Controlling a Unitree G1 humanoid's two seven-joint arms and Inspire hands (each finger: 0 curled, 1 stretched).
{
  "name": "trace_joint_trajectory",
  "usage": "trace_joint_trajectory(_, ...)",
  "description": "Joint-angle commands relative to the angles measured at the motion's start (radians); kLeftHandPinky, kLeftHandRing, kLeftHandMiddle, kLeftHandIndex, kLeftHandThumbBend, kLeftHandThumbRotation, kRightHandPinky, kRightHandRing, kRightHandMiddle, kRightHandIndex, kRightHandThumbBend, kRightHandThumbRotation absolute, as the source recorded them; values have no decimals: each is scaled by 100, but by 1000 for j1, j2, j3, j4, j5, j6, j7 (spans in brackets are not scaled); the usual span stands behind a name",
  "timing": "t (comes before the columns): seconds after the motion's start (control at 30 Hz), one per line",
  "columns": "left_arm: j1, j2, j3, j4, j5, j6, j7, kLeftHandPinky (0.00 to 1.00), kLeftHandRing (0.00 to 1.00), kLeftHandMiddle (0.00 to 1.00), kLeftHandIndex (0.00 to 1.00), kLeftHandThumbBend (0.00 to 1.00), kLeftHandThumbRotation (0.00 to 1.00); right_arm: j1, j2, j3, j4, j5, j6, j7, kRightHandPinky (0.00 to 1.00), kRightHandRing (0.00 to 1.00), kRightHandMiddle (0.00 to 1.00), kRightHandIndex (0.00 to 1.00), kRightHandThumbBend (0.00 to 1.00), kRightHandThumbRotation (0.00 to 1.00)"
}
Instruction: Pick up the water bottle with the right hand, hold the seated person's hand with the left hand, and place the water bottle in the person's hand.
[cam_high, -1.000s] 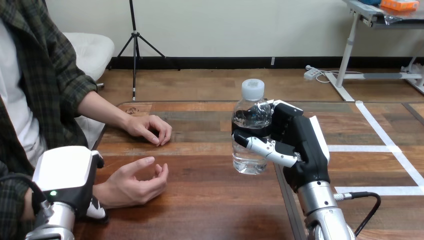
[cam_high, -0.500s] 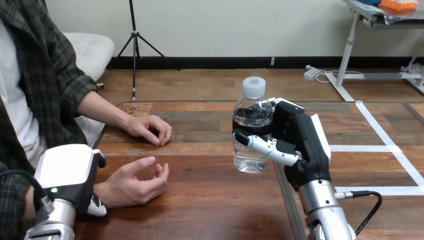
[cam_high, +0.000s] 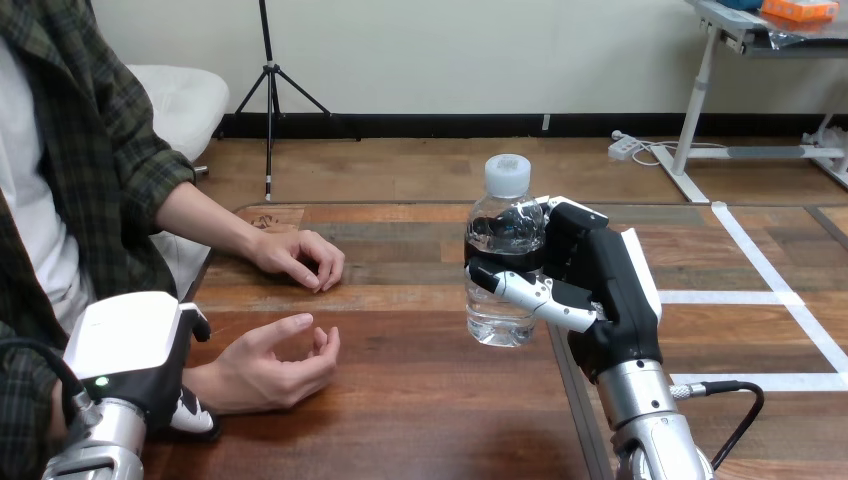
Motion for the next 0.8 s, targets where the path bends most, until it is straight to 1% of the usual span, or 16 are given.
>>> trace_joint_trajectory(0.0, -4, -11, -57, 31, -9, -4, -33, 58, 65, 69, 68, 85, 0, -58, -5, -10, -64, 16, -7, 7, 31, 39, 44, 44, 30, 0)
trace_joint_trajectory(0.23, -6, -9, -65, 23, -7, 9, -54, 59, 65, 68, 68, 85, 0, -59, -4, -14, -62, 20, -3, 10, 31, 39, 44, 44, 30, 0)
trace_joint_trajectory(0.47, -12, -2, -80, 3, 3, 43, -123, 58, 64, 68, 69, 83, 0, -58, -4, -13, -66, 18, 1, 7, 31, 39, 44, 44, 29, 0)
trace_joint_trajectory(0.77, -17, 4, -91, -13, 0, 62, -171, 55, 61, 67, 67, 84, 0, -57, -2, -13, -73, 16, 11, 2, 32, 39, 44, 44, 29, 0)
